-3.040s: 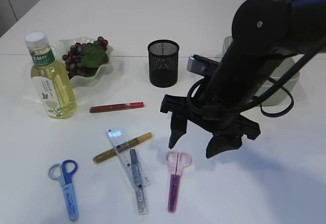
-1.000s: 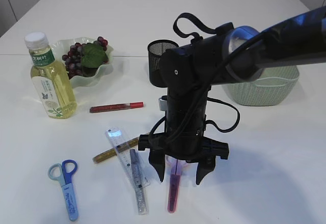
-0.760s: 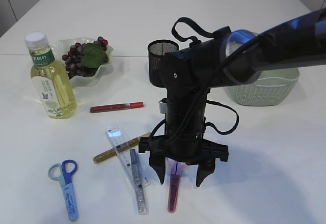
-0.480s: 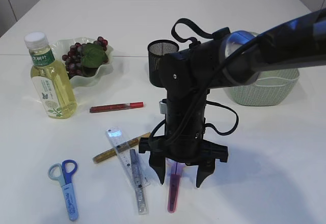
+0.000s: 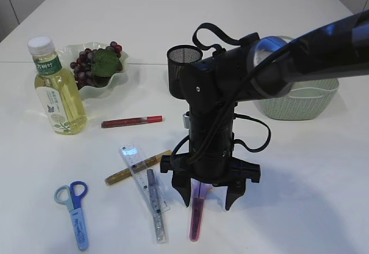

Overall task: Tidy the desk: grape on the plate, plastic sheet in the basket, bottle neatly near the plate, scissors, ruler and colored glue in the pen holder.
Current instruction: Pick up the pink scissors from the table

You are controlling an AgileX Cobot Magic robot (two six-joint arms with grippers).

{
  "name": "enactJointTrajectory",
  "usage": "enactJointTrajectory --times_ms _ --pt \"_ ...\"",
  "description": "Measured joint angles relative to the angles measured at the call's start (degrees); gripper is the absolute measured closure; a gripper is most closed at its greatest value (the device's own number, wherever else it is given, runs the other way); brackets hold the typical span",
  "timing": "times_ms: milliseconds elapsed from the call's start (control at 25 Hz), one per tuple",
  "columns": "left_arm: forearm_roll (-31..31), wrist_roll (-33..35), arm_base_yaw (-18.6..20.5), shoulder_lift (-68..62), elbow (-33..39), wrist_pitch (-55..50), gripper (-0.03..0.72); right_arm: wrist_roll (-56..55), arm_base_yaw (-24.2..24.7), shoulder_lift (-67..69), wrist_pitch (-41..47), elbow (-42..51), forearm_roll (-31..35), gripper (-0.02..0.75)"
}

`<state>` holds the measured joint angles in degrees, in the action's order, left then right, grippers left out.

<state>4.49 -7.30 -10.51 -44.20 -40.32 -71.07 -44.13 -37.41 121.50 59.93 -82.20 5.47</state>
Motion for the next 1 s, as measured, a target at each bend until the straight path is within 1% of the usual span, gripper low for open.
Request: enactJointTrajectory --times_ms 520,720,800,880,1000 --pt "0.0 0.0 0.0 0.0 0.0 0.0 0.255 -0.9 -0.5 0.0 -0.6 0.0 -0.3 0.164" --pt "0.0 0.0 0.0 0.0 0.0 0.0 0.255 -0.9 -1.3 0.0 -0.9 0.0 -0.2 0.211" --pt "0.0 0.0 0.0 0.0 0.0 0.0 0.255 -1.0 -3.7 0.0 -1.1 0.0 -1.0 0.225" --pt "0.0 0.0 0.0 0.0 0.0 0.0 0.255 -1.0 -5.6 0.0 -1.1 0.0 -0.1 0.234" --pt "0.0 0.0 0.0 0.0 0.0 0.0 0.255 -1.0 -6.0 0.1 -1.2 0.0 0.2 0.239"
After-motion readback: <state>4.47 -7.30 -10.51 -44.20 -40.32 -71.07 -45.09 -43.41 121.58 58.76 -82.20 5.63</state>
